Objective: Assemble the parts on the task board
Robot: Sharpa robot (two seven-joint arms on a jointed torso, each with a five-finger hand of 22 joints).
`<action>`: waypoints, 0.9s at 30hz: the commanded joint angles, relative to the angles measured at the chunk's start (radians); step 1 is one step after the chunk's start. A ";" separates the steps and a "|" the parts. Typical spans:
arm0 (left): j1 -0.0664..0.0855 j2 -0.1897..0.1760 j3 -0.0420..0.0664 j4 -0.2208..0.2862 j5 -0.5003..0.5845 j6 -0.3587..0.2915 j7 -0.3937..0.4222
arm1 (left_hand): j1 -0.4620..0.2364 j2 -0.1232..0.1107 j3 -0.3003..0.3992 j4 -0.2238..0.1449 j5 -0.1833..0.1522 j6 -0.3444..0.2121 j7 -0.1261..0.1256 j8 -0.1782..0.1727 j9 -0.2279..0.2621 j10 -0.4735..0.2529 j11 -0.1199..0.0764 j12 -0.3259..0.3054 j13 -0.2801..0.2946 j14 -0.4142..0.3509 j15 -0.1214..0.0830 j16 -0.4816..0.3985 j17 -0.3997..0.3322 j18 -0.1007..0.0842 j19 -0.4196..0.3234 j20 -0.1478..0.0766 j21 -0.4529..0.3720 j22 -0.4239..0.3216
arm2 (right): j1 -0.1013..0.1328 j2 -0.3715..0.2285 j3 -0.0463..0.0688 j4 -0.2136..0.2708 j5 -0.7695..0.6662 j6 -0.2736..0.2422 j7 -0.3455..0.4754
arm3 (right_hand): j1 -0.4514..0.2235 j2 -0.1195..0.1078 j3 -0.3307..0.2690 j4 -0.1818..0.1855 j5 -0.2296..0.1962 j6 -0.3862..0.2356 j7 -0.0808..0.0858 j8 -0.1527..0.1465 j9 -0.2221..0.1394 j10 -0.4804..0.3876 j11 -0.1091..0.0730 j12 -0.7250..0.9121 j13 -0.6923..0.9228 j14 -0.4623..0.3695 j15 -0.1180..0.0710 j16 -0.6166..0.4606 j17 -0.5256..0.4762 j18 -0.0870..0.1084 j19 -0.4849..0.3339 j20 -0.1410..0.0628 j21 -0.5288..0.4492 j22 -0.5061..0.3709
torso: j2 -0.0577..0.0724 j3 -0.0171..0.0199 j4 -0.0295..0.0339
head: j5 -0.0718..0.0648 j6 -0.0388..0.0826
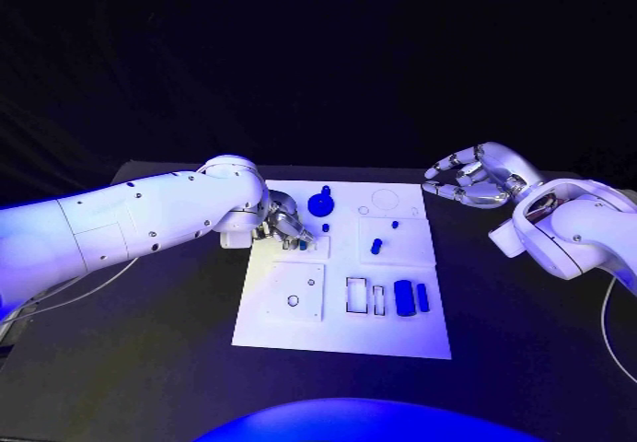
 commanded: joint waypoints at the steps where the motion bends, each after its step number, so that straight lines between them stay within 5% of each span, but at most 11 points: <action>1: -0.012 -0.002 -0.006 0.004 -0.002 0.033 -0.017 | 0.011 -0.001 -0.018 0.007 -0.008 0.001 -0.002 -0.002 0.001 0.001 0.001 0.003 -0.002 0.104 -0.010 0.004 0.263 -0.010 0.011 -0.009 -0.003 0.031 | -0.001 0.001 0.000 0.000 -0.008 0.008 0.008 | -0.010 0.001 -0.002 0.006 0.003 -0.002 -0.006 0.005 0.001 -0.002 -0.005 -0.004 0.140 0.075 -0.006 -0.006 0.133 0.006 0.072 -0.008 -0.006 0.237 | 0.000 -0.0003 -0.0001 | 0.000 0.001; 10: -0.012 -0.015 0.003 0.025 -0.004 0.014 -0.015 | 0.022 -0.004 -0.043 0.024 -0.018 -0.001 -0.002 -0.003 0.002 -0.002 0.001 0.000 -0.006 0.104 -0.010 0.004 0.263 -0.010 0.010 -0.009 -0.005 0.028 | -0.002 0.001 0.000 -0.002 -0.007 0.007 0.009 | -0.013 -0.001 -0.003 0.008 0.003 -0.003 -0.006 0.005 0.001 -0.004 -0.005 -0.007 0.137 0.074 -0.006 -0.008 0.130 0.007 0.070 -0.009 -0.010 0.235 | 0.000 -0.0008 0.0001 | 0.001 0.003; 18: -0.004 -0.036 0.042 0.066 0.001 -0.036 -0.010 | 0.067 0.000 -0.069 0.029 -0.013 -0.025 0.005 -0.015 0.000 -0.028 0.006 -0.027 -0.043 0.104 -0.007 0.004 0.263 -0.003 -0.004 -0.008 -0.026 -0.003 | -0.004 0.002 0.000 -0.008 -0.005 0.005 0.011 | -0.013 -0.001 -0.003 0.008 0.003 -0.003 -0.006 0.005 0.001 -0.004 -0.005 -0.007 0.137 0.074 -0.006 -0.008 0.130 0.007 0.070 -0.009 -0.010 0.235 | -0.001 -0.0014 -0.0002 | 0.000 0.010; 22: 0.018 -0.055 0.056 0.086 0.009 -0.045 -0.007 | 0.102 0.001 -0.093 0.032 -0.009 -0.073 0.026 -0.051 -0.016 -0.096 0.025 -0.104 -0.145 0.101 0.007 -0.003 0.254 0.005 -0.021 -0.001 -0.052 -0.041 | -0.005 0.002 0.000 -0.012 -0.004 0.006 0.011 | -0.013 -0.001 -0.003 0.008 0.003 -0.003 -0.006 0.005 0.001 -0.004 -0.005 -0.007 0.137 0.074 -0.006 -0.008 0.130 0.007 0.070 -0.009 -0.010 0.235 | 0.000 -0.0005 0.0000 | 0.000 0.013; 24: 0.033 -0.064 0.062 0.092 0.016 -0.046 -0.004 | 0.128 0.006 -0.110 0.033 -0.008 -0.115 0.053 -0.102 -0.046 -0.189 0.048 -0.212 -0.279 0.092 0.027 -0.021 0.228 0.015 -0.046 0.016 -0.091 -0.096 | -0.006 0.002 0.000 -0.013 -0.003 0.006 0.010 | -0.013 -0.001 -0.003 0.008 0.003 -0.003 -0.006 0.005 0.001 -0.004 -0.005 -0.007 0.137 0.074 -0.006 -0.008 0.130 0.007 0.070 -0.009 -0.010 0.235 | 0.000 -0.0001 0.0002 | 0.001 0.016; 27: 0.056 -0.075 0.068 0.089 0.027 -0.047 -0.001 | 0.170 0.007 -0.121 0.030 -0.005 -0.161 0.081 -0.171 -0.092 -0.223 0.072 -0.251 -0.330 0.085 0.047 -0.034 0.209 0.021 -0.058 0.032 -0.114 -0.125 | -0.006 0.002 0.000 -0.015 -0.003 0.006 0.010 | -0.013 -0.001 -0.003 0.008 0.003 -0.003 -0.006 0.005 0.001 -0.004 -0.005 -0.007 0.137 0.074 -0.006 -0.008 0.130 0.007 0.070 -0.009 -0.010 0.235 | 0.001 -0.0007 0.0003 | 0.002 0.019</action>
